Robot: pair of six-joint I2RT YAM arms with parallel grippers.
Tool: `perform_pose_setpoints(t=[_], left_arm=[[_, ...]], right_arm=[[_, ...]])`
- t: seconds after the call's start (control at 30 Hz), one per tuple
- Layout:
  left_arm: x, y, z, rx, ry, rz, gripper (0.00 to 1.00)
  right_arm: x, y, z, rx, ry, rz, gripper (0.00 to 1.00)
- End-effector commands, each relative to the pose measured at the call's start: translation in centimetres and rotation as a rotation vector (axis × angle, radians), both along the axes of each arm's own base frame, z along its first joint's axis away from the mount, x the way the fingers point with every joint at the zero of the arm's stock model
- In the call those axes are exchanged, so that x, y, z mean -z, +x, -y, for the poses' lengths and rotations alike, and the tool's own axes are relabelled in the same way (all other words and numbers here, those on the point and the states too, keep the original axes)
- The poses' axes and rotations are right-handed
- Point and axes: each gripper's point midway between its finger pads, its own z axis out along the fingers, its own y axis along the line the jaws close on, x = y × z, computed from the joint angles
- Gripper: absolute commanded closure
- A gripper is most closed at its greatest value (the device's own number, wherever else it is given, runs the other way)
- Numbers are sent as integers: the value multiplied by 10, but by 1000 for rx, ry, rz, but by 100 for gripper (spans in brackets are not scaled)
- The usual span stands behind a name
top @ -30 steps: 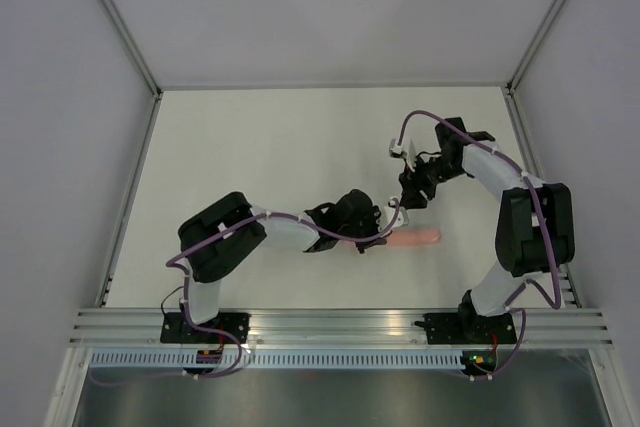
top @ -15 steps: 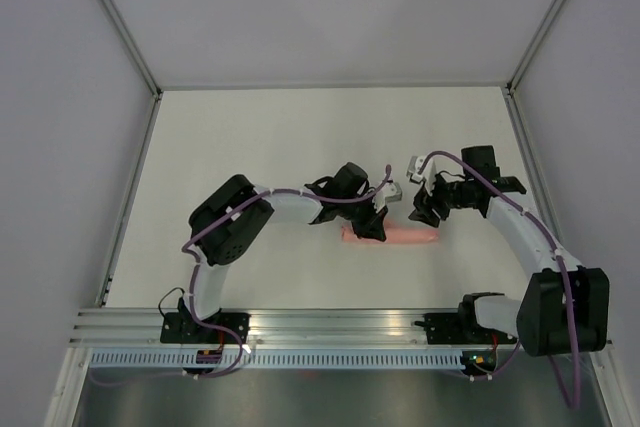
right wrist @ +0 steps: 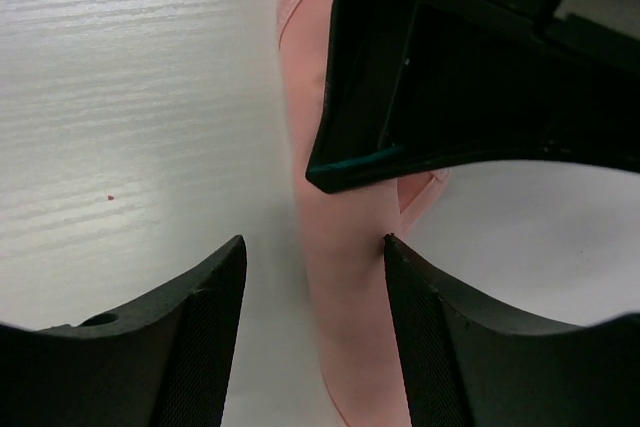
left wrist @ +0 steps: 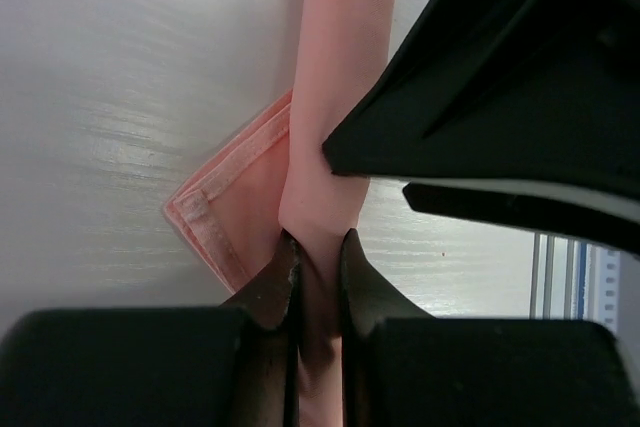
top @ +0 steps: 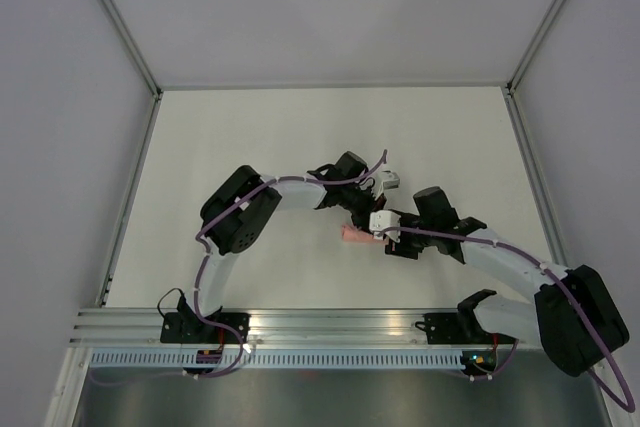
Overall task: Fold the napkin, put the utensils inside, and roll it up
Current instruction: Roll the napkin with the utensil
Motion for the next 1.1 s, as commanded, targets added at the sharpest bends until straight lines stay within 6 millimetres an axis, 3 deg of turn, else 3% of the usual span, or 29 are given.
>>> perform_pose_setpoints(t=[0.0,0.17,0.27,0.5,0.53,0.7,0.8,1.0,1.03,1.07], left_arm=[[85,-41,-62,-54,351,-222,98],[77,-41,-57,-51,324,-256,97],[73,-42,-56,-45,310,-278,95],[54,-38,-51,-41,259,-278,68],[52,-35,-51,-45,253,-269,66],[18,-12,-45,-124,161,-214,57],[-5,1,-44,-161,89,-161,57],[-25,26,-55,-276,30,-53,57],[-40,34,-52,-298,-15,4,57],[-36,34,-59,-317,-15,14,57]], right_arm=[[-2,21,-5,36,-28,113,37],[12,19,-11,20,-77,148,39],[19,19,-10,20,-97,141,48],[25,17,-9,23,-116,103,74],[29,12,-7,17,-132,70,79],[27,3,-16,-43,-131,-20,86],[27,-4,-22,-72,-127,-97,88],[29,-14,-24,-118,-151,-235,90],[33,-22,-21,-134,-162,-284,90],[29,-18,-24,-142,-156,-287,90]])
